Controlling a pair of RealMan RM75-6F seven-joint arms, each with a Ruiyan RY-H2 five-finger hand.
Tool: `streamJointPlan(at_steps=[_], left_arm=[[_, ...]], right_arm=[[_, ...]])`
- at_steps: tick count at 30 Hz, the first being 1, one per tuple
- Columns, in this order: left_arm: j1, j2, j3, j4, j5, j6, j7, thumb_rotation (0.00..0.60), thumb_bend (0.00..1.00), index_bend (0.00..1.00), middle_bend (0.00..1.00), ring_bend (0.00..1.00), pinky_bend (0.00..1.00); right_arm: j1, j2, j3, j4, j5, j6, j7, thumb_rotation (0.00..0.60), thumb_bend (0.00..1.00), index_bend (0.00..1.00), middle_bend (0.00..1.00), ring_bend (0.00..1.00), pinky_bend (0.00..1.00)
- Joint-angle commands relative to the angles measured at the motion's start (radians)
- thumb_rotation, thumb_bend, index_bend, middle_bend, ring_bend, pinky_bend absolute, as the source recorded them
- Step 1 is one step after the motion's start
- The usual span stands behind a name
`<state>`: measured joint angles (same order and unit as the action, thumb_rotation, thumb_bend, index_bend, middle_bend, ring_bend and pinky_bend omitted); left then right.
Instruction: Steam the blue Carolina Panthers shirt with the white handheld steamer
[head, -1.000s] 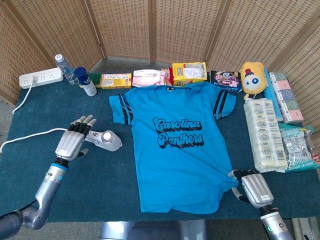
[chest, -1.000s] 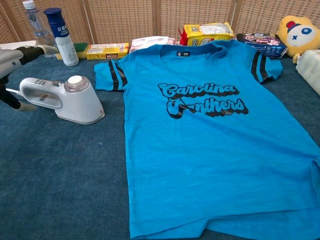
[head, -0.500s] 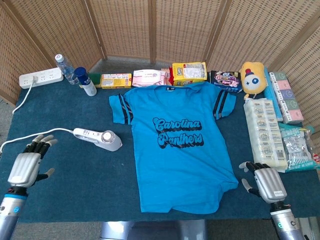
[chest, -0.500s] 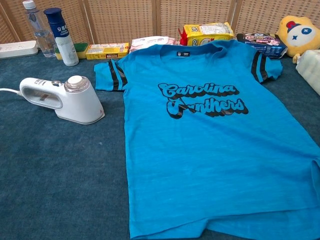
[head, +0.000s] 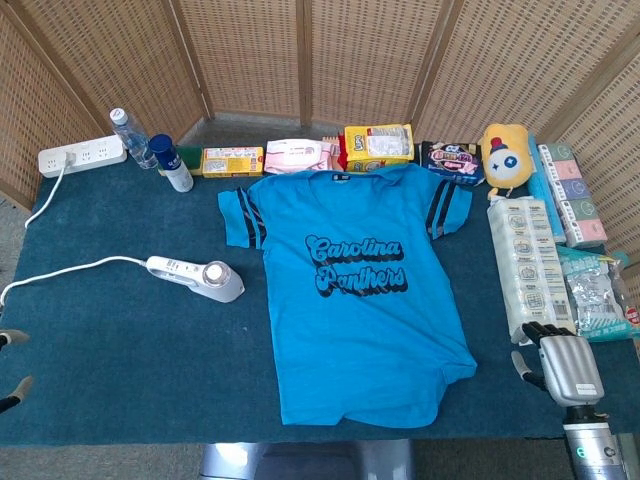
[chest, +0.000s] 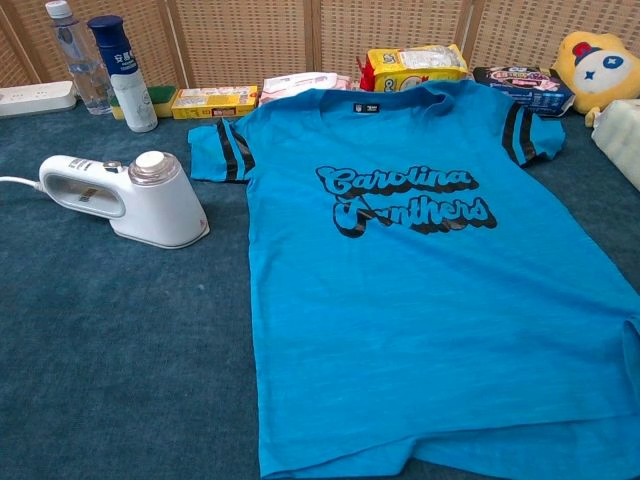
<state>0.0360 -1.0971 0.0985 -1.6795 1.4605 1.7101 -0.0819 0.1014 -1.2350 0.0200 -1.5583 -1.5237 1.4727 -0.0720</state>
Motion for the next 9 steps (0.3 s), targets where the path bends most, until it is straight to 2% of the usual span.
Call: streamJointPlan(at_steps=[1,9], left_arm=[[0.011,0.005,-0.004,-0.002,-0.001,0.001,-0.004,0.6,0.22,0.36,0.35,0.24,0.31],[0.015,0.018,-0.022,-0.033,0.016,-0.012,0.02,0.6,0.22,0.36,0.35,0.24,0.31]], right_arm=[[-0.003,-0.001,0.004,0.006,0.002,0.004,0.008,0.6,0.4,0.5,0.52,0.53,0.53],[-0.013,-0.006,0.007,0.028,-0.008,0.023,0.034,0.6,0.4,0.5,0.51,0.53,0.53]])
